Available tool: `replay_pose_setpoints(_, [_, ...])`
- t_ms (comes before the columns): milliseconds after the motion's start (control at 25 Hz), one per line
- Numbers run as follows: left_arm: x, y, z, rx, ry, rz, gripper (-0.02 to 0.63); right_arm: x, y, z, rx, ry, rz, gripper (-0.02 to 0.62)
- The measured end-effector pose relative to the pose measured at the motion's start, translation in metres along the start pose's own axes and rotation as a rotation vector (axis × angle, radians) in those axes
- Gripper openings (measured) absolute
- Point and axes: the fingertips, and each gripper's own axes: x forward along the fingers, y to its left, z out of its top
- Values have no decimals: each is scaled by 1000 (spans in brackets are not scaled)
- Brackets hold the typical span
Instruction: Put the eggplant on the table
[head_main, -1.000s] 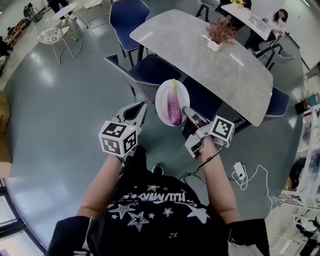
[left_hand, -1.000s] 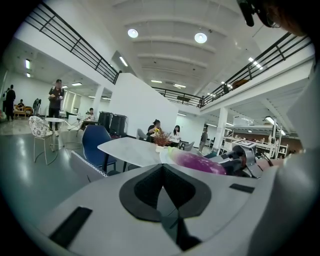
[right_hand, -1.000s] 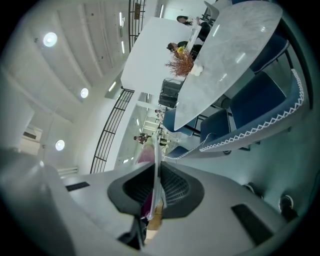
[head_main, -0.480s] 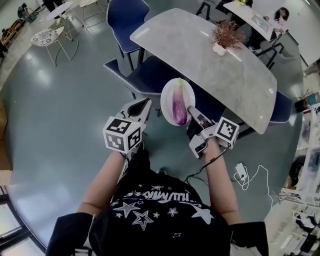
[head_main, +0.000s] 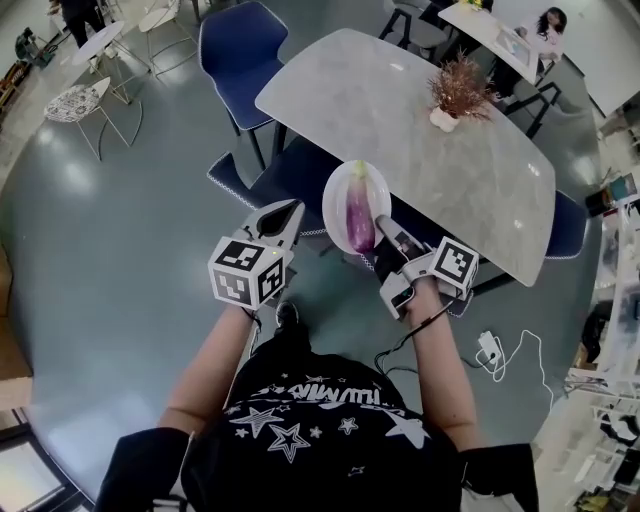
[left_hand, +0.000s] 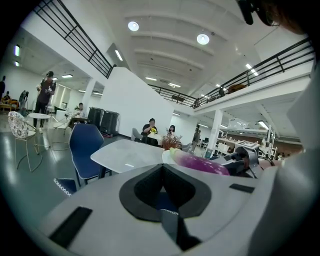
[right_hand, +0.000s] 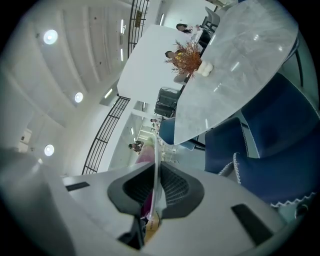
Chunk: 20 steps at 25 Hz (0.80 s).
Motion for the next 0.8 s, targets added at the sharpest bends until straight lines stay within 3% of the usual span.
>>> replay_pose_setpoints(120, [4, 12, 4, 0, 8, -18, 6, 10, 2, 4, -1, -26, -7, 34])
replay_pose_setpoints(320, [27, 75, 29, -1, 17, -69, 6, 71, 12, 14, 5, -71, -38, 34])
replay_pose_setpoints(800, [45, 81, 8, -29, 53, -114, 6, 72, -6, 16, 32, -116, -74, 34])
